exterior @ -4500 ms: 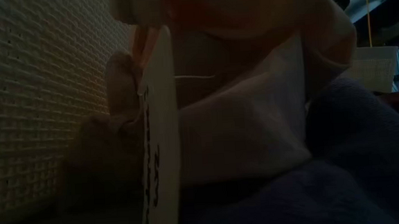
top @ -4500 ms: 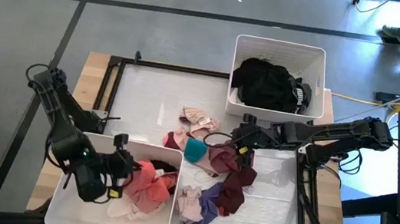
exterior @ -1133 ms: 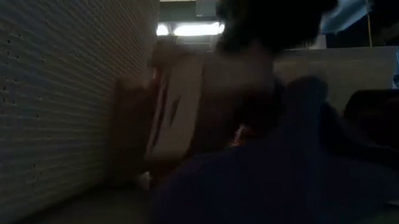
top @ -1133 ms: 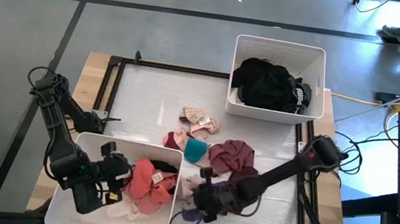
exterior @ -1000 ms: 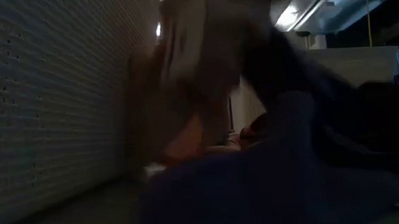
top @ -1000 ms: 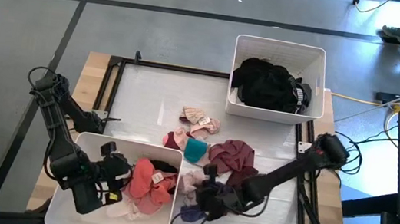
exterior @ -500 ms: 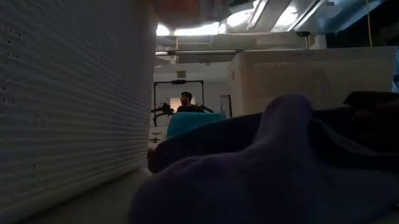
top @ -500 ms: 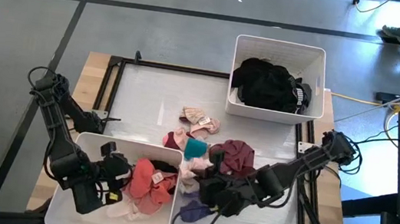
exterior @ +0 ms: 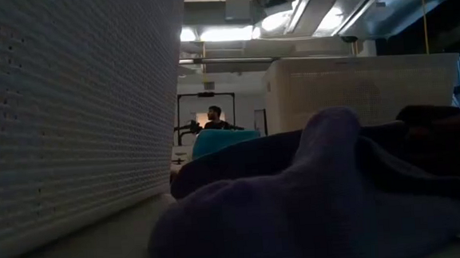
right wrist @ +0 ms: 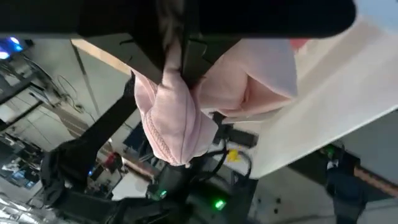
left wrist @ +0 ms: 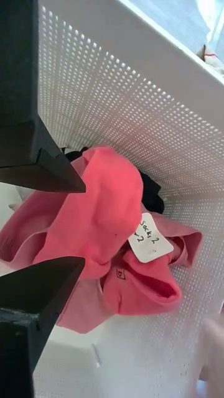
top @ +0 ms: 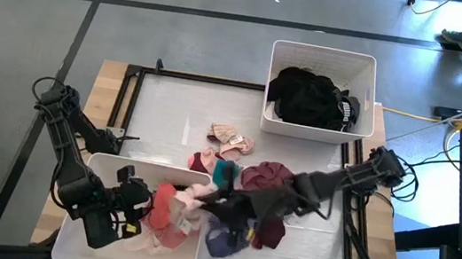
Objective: Sort clothes
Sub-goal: Put the pink underwear into the bottom white laundry bin, then put the light pink sock into the bottom white laundry bin
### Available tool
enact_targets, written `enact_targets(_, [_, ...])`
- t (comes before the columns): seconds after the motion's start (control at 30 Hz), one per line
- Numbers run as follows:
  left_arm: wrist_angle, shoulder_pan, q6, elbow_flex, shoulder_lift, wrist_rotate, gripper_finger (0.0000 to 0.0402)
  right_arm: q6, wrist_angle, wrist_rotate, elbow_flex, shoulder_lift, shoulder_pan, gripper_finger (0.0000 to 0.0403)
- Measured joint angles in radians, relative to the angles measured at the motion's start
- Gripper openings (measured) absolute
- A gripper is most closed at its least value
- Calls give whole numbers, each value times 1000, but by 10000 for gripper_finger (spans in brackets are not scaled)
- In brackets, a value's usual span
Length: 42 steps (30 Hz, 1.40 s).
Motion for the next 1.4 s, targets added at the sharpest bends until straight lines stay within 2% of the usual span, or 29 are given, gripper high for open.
enact_targets(0.1, [0,0,0,0,0,0,169,9,48,-60,0,14,-45,43])
enact_targets(0.23, [1,0,9,0,0,-4,169,130,44,-150,-1,33,-98,44])
enact_targets(0.4, [35,-16,89,0,0,-96,169,276,14,-299,-1,84,-144,61])
enact_targets(0.57, [108,-48,174,0,0,-168,169,317,-40,-307,-1,131,-141,137])
enact_targets(0.77, [176,-75,261,0,0,-328,169,321,-174,-307,-2,105,-140,238])
enact_targets(0.9, [176,-83,260,0,0,-404,169,411,-299,-274,1,11,-140,268])
enact_targets(1.03, [184,-63,262,-13,-1,-473,169,512,-511,-234,1,-67,-140,275])
enact_targets(1.23, [185,-16,254,-72,-1,-529,169,628,-805,-42,-6,-103,-127,271])
enact_targets(1.3, [214,-6,269,-91,-1,-531,169,639,-826,36,-40,-102,-121,271])
enact_targets(1.4, [295,-3,355,-113,-1,-537,169,654,-827,76,-115,-102,-121,271])
